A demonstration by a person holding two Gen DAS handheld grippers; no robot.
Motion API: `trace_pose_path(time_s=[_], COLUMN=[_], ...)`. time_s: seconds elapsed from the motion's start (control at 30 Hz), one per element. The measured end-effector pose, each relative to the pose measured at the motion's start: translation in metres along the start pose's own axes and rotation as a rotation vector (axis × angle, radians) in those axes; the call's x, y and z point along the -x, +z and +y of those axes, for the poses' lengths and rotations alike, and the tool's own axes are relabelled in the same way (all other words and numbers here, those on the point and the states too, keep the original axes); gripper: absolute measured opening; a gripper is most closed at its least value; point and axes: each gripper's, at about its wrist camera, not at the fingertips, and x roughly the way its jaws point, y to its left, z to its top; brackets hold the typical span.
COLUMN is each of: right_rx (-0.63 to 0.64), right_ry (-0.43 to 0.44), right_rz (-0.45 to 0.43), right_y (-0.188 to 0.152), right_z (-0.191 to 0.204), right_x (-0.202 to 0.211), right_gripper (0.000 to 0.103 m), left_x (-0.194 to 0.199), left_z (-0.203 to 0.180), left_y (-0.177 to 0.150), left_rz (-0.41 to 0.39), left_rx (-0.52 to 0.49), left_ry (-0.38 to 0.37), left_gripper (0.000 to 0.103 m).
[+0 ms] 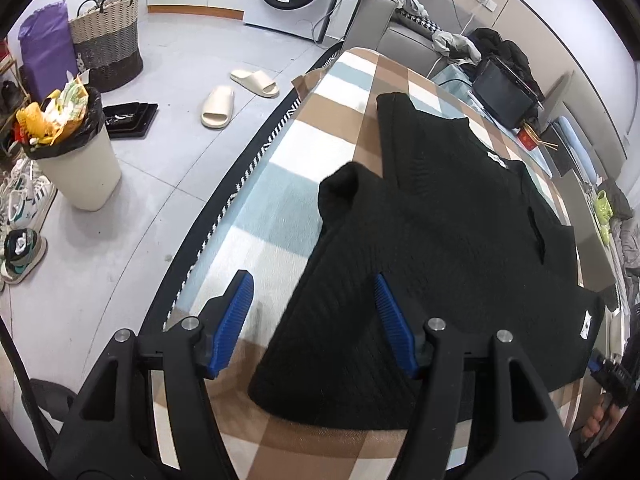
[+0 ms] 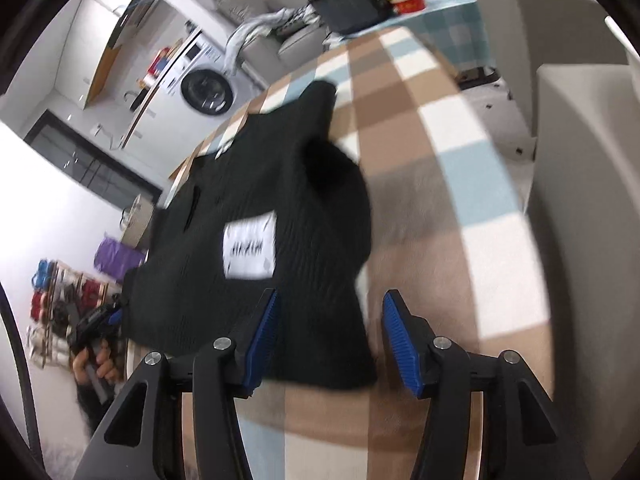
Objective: Fold small clothes
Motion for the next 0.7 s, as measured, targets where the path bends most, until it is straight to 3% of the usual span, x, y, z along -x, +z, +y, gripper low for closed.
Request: trace_pose_path(time_s=[0.1, 0.23, 0.43, 0.57, 0.7], right_rx=[0.066, 0.108, 0.035, 0.025, 0.040], right_ry=[0.049, 0.155, 0.038, 0.022, 0.013], right_rz=[0.026, -0.005, 0.022, 0.031, 0.044], right_y=[-0.010, -0.015, -0.015, -0.013, -0.014], right_z=[0.016, 0.029, 0.010, 0.007, 0.012], right_x=[0.003, 0.012, -0.004, -0.007, -0.007], right_gripper=[0.054, 0.054, 0.054, 0.042, 0.041], left_x=[0.008, 0.016, 0.016, 0.013, 0.009], left_z=[-0.003, -0.004, 0.002, 0.006, 0.006], left_y=[-0.006, -0.012, -0.019, -0.022, -0.024], left_rz=[-0.007, -0.007, 0.007, 0.018, 0.045], left_rx=[-0.019, -0.031, -0.033, -0.034, -0.027], left_ry=[0.013, 0.009, 0.025, 0.027, 0.008], left_gripper=[0.060, 0.060, 0.060, 0.060, 0.060])
